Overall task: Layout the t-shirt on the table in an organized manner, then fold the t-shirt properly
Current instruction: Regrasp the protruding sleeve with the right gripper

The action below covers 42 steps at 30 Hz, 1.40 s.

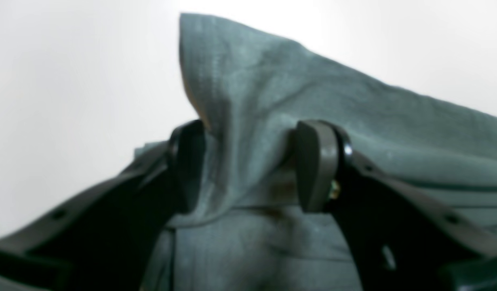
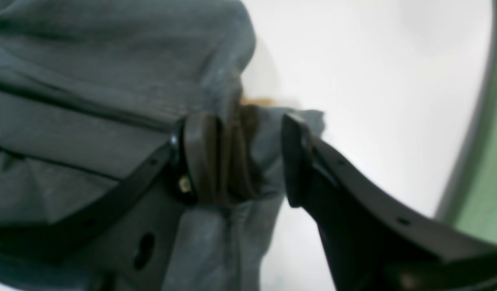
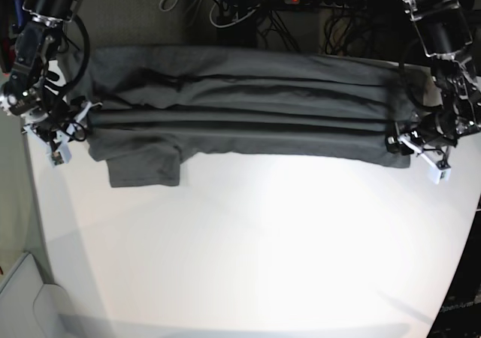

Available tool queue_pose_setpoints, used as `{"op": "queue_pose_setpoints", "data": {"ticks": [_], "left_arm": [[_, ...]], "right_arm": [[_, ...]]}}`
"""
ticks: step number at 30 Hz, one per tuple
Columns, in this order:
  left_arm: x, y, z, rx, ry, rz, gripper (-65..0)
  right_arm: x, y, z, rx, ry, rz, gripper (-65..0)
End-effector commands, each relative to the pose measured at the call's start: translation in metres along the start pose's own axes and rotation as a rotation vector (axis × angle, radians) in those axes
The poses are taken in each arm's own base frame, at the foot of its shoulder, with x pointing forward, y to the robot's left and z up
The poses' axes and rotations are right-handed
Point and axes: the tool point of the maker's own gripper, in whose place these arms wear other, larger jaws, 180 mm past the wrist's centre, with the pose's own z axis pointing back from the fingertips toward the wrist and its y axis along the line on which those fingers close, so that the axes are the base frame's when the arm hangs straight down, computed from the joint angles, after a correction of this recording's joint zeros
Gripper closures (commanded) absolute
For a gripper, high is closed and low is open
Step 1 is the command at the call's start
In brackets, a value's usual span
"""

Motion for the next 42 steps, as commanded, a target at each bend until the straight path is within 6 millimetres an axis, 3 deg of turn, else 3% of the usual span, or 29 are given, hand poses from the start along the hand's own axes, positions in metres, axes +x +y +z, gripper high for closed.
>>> {"op": "queue_pose_setpoints", "data": {"ticks": [1,14,19,26,31,35,42], "left_arm": [[0.008,0.006,0.008,0.035,-0.002,-0.024,-35.6],[0.041,-0.012,0.033,0.044,-0.085,-0.12,-35.6],[0.041,-0.012,0.034,0.045,-0.087,-0.124,-35.7],[0.06,0.013,0.049,0.08,-0.211,-0.031,-35.7],[0.078,0.004,0.047,0.06,-0.292,-0.01,-35.7],[0.075,0.006,0.027,0.031,-0.276,0.059,-35.7],[0.063,0.015,0.005,0.016,-0.26,0.141,-35.7]], "right_arm": [[0.019,-0.012,0.007,-0.031,-0.054,0.013,-26.9],[0.054,-0.022,0.009,-0.05,-0.126,0.016,-27.3],[0.06,-0.022,0.008,-0.05,-0.135,0.017,-27.4],[0.085,-0.03,-0.004,-0.031,-0.167,-0.024,-27.4],[0.098,-0.04,-0.022,-0.051,-0.116,-0.012,-27.4],[0.109,-0.033,-0.037,-0.045,-0.09,-0.005,-27.4],[0.117,-0.027,-0.041,-0.044,-0.089,0.001,-27.4]]}}
